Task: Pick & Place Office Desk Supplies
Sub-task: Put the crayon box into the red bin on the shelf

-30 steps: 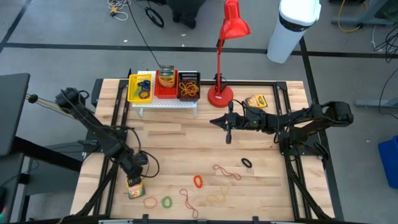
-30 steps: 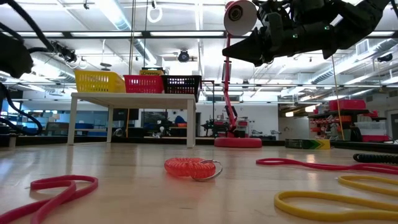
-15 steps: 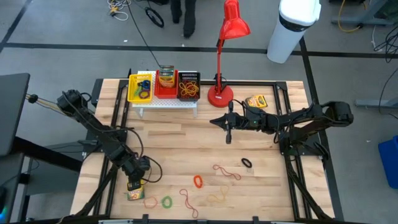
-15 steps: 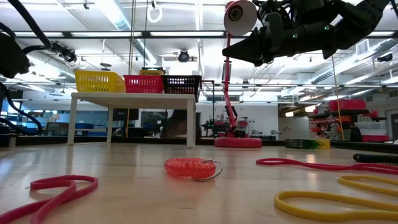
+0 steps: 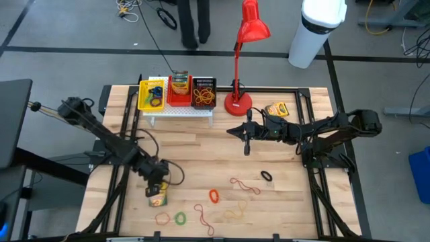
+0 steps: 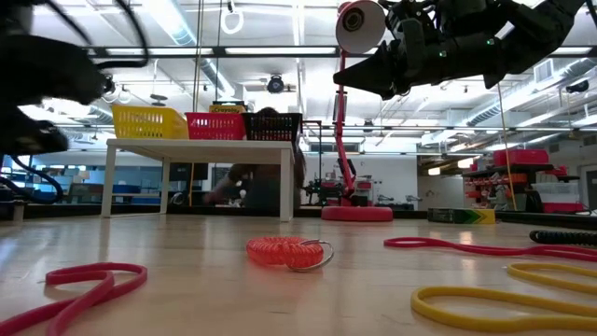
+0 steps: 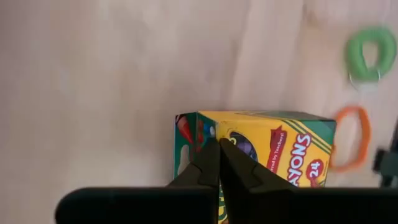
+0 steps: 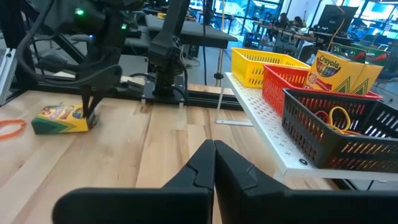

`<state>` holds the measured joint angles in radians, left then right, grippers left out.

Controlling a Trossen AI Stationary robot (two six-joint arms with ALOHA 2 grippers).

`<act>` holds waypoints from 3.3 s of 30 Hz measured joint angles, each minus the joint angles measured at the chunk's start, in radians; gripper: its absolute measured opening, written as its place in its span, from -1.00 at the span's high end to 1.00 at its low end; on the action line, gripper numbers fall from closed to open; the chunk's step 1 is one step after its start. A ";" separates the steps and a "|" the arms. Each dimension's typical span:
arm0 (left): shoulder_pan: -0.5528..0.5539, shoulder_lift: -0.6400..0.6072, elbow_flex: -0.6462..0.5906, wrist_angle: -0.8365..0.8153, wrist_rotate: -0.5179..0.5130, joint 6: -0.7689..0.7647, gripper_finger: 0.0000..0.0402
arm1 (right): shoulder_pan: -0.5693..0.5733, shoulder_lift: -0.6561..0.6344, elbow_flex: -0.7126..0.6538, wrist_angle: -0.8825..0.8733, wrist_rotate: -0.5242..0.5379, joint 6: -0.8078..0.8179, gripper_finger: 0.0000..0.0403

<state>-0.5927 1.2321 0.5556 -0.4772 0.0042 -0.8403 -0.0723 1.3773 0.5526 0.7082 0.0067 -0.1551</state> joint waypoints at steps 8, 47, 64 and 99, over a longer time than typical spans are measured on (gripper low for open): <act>0.156 -0.026 0.108 -0.176 -0.091 0.205 0.98 | 0.000 0.000 0.000 0.000 0.000 0.000 0.92; 0.180 0.477 0.559 -0.711 -0.801 0.276 0.98 | 0.000 0.000 0.000 -0.008 0.000 -0.007 0.93; 0.119 0.411 0.621 -0.870 -0.752 -0.167 0.66 | 0.000 0.000 0.000 -0.008 -0.026 0.019 0.92; 0.345 0.290 0.232 -0.210 -0.472 -0.731 -0.95 | 0.000 0.000 0.000 -0.009 -0.080 0.023 0.97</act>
<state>-0.2480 1.5223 0.7879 -0.6868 -0.4679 -1.5715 -0.0719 1.3773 0.5522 0.6991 -0.0730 -0.1322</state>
